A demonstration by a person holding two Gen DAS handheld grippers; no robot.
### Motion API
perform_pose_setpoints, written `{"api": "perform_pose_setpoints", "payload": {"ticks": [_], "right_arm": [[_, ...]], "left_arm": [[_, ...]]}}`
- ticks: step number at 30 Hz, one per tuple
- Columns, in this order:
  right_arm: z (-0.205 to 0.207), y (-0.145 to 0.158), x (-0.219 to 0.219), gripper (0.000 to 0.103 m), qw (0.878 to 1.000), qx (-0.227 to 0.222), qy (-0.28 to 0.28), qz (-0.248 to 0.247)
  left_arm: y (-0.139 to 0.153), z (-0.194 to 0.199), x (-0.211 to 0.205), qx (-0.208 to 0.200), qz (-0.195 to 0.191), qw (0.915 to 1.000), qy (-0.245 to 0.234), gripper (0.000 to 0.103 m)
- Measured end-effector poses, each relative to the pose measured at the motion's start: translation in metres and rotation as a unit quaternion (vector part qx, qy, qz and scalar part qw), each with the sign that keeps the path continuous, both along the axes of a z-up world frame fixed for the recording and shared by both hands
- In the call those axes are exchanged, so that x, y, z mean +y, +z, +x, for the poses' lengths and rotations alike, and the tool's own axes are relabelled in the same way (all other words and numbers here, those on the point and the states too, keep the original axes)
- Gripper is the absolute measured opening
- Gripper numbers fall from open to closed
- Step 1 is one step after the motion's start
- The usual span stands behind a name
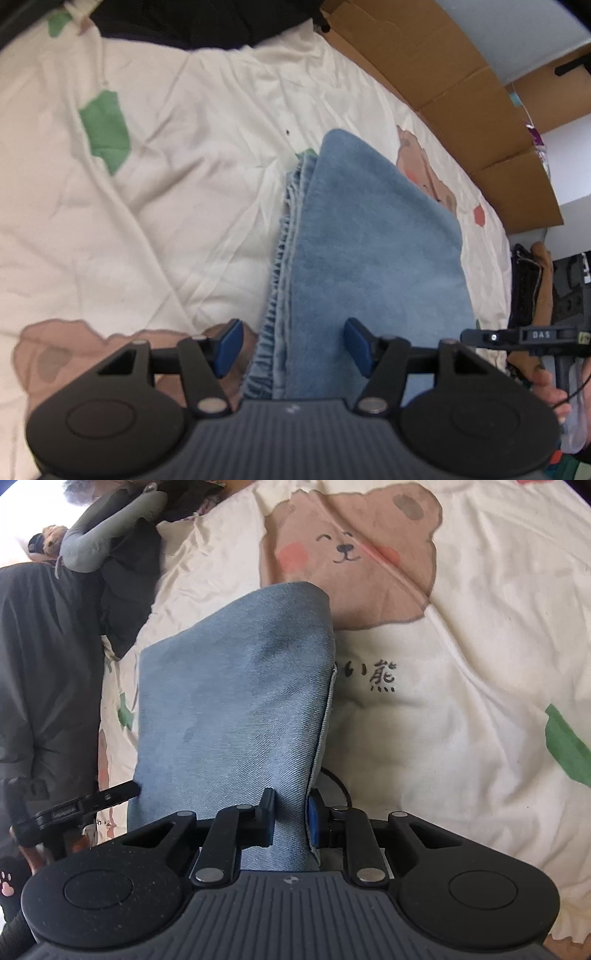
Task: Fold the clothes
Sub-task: 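Lower the jeans bundle and open the left gripper while the right gripper holds the edge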
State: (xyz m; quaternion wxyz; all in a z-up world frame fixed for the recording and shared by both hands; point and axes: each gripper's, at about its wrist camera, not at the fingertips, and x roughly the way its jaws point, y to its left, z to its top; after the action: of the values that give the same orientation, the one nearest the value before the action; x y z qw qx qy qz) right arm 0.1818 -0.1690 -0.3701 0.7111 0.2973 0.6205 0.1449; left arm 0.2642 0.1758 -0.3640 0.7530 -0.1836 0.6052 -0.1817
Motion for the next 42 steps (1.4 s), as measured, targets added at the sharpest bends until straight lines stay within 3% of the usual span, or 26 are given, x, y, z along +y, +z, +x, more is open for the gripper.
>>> {"api": "perform_pose_setpoints", "payload": {"ticks": [4, 6, 7, 17, 23, 28, 32, 34, 42], "right_arm": [[-0.001, -0.002, 0.002, 0.022, 1.000, -0.012, 0.018, -0.003], [-0.001, -0.009, 0.000, 0.039, 1.000, -0.012, 0.014, 0.010], [0.000, -0.012, 0.000, 0.041, 1.000, -0.011, 0.012, 0.015], [0.010, -0.049, 0.008, 0.047, 0.999, 0.012, 0.003, 0.034], [0.010, -0.034, 0.009, 0.028, 0.999, -0.006, 0.018, 0.038], [0.008, -0.035, 0.002, 0.028, 0.999, -0.009, 0.013, 0.052], [0.007, -0.042, 0.007, 0.042, 0.999, -0.006, 0.010, 0.045], [0.009, -0.047, 0.011, 0.044, 0.999, 0.000, 0.012, 0.046], [0.009, -0.037, 0.006, 0.024, 0.999, -0.009, 0.010, 0.038]], "left_arm": [[-0.011, 0.007, -0.004, 0.008, -0.004, 0.9999, -0.006, 0.064], [-0.014, 0.010, -0.006, 0.014, -0.009, 0.9998, -0.008, 0.066], [-0.015, 0.011, -0.007, 0.014, -0.008, 0.9998, -0.010, 0.066], [-0.021, 0.017, -0.012, 0.021, -0.004, 0.9997, -0.009, 0.073], [-0.024, 0.021, -0.015, 0.020, -0.008, 0.9997, -0.012, 0.074], [-0.030, 0.023, -0.016, 0.027, -0.022, 0.9993, -0.011, 0.074], [-0.032, 0.023, -0.018, 0.032, -0.028, 0.9991, -0.009, 0.073], [-0.033, 0.023, -0.020, 0.033, -0.031, 0.9990, -0.007, 0.069], [-0.025, 0.022, -0.029, 0.030, -0.011, 0.9994, -0.012, 0.065]]}}
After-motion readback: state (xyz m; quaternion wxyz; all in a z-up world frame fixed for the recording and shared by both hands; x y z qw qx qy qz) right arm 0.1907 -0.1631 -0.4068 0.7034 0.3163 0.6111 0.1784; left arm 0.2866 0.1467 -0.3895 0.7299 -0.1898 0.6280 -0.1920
